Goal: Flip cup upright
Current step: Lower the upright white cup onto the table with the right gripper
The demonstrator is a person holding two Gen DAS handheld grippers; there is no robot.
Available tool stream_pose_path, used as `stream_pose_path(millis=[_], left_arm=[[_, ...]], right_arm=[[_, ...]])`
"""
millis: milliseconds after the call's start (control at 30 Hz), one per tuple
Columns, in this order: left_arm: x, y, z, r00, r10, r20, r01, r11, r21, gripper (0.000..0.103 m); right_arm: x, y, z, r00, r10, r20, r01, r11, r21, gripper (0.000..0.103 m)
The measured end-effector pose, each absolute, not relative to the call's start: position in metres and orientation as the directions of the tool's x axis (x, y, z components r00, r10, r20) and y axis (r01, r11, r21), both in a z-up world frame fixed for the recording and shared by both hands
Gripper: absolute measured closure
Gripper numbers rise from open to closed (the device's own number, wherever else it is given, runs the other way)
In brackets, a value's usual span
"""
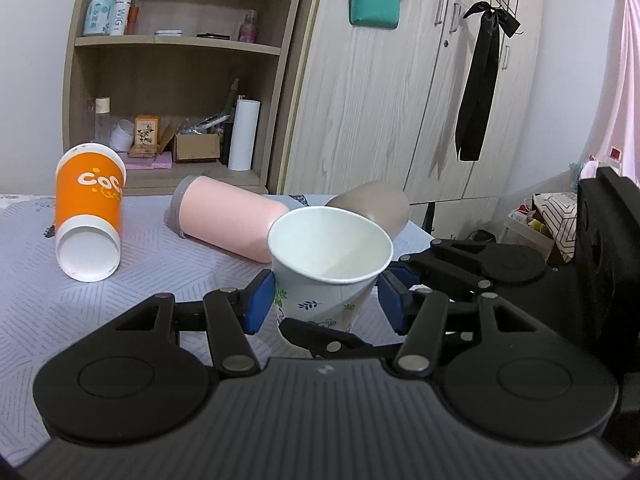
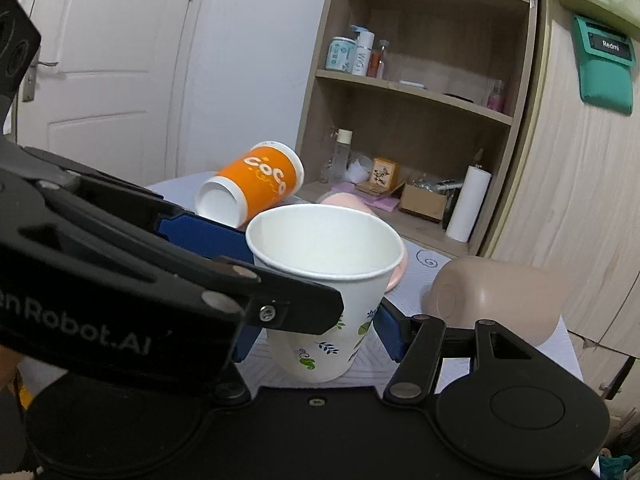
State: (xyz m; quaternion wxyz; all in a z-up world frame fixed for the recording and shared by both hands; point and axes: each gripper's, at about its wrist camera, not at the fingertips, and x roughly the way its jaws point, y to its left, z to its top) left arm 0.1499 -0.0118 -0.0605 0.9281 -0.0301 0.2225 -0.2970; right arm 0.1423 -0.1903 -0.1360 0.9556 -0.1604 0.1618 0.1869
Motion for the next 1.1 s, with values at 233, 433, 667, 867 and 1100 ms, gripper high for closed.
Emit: stream_pose_path(millis=[233, 433, 667, 867, 1100], left_arm=[[0.159, -0.016, -0.066, 0.721, -0.556, -0.414, 0.527, 0.827, -0.195, 0.048], [0.160, -0.017, -0.067, 0.725, -0.555, -0.408, 0.522, 0.829, -0.200, 0.048], [0.168, -0.019, -0.072, 0.731, -0.567, -0.380, 0.529, 0.822, -0.210, 0.048], [0.178, -0.021, -0.072, 0.726, -0.577, -0.374, 0.533, 0.816, -0.223, 0.047], [0.177, -0.025, -0.073, 0.714, -0.568, -0.410, 0.526, 0.821, -0.223, 0.039]], right_arm=[[0.158, -0.195, -0.140, 0.853, 0.311, -0.419, -0.410, 0.896, -0.171, 0.037], [0.159, -0.195, -0.138, 0.852, 0.305, -0.426, -0.407, 0.897, -0.171, 0.037], [0.167, -0.193, -0.139, 0.868, 0.267, -0.419, -0.382, 0.898, -0.219, 0.037], [0.174, -0.194, -0.138, 0.874, 0.246, -0.418, -0.367, 0.899, -0.238, 0.036], [0.177, -0.196, -0.139, 0.867, 0.246, -0.434, -0.372, 0.899, -0.233, 0.028]])
